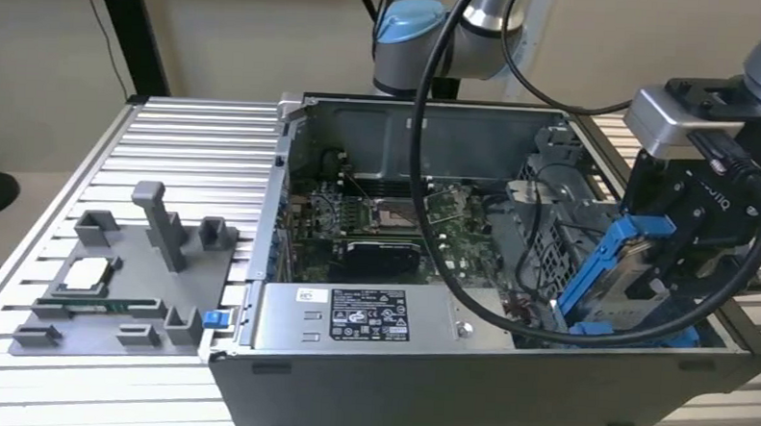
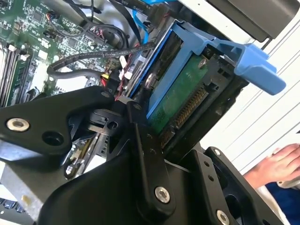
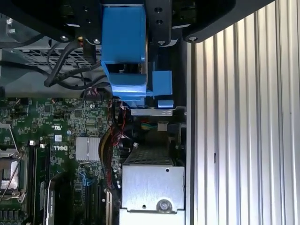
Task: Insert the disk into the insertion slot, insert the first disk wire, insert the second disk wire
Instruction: 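Insert the disk into the insertion slot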
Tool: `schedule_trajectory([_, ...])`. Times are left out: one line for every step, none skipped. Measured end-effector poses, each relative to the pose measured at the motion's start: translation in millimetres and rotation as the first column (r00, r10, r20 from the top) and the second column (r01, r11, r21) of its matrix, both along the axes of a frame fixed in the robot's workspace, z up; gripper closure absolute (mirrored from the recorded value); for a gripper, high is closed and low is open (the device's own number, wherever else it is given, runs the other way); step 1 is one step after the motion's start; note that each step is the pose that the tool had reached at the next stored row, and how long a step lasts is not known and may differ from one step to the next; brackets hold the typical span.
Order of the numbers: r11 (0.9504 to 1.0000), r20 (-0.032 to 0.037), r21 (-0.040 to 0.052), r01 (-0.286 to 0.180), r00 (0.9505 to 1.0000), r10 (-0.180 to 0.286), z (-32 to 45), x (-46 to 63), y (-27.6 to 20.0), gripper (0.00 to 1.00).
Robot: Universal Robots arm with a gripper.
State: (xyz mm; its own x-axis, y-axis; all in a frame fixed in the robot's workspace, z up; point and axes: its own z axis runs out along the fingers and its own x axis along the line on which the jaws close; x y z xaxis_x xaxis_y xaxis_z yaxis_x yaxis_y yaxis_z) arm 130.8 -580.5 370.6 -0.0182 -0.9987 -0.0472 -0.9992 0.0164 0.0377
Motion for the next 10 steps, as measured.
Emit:
schedule_trajectory([1.0000, -0.0002, -0.0001, 0.000, 1.0000, 0.000, 0.0, 0.0, 0.0, 0.00])
schedule_trajectory([1.0000, -0.0002, 0.0001, 0.000, 1.0000, 0.000, -0.1, 0.0, 0.0, 0.00])
schedule_trajectory([1.0000, -0.0004, -0.0001, 0.000, 1.0000, 0.000, 0.2, -0.1, 0.0, 0.00])
schedule_trajectory([1.0000, -0.0006, 0.0005, 0.000, 1.0000, 0.000, 2.2, -0.1, 0.0, 0.00])
schedule_trajectory([1.0000, -0.0012, 0.0012, 0.000, 1.0000, 0.000, 5.2, -0.1, 0.0, 0.00])
schedule_trajectory([1.0000, -0.0016, 0.0015, 0.000, 1.0000, 0.000, 8.5, -0.1, 0.0, 0.00])
schedule_trajectory([1.0000, -0.0020, 0.0018, 0.000, 1.0000, 0.000, 11.9, -0.1, 0.0, 0.00])
schedule_trajectory([1.0000, -0.0024, 0.0021, 0.000, 1.0000, 0.000, 15.3, -0.1, 0.0, 0.00])
schedule_trajectory([1.0000, -0.0027, 0.0026, 0.000, 1.0000, 0.000, 18.4, -0.1, 0.0, 0.00])
schedule_trajectory([1.0000, -0.0027, 0.0026, 0.000, 1.0000, 0.000, 20.0, -0.1, 0.0, 0.00])
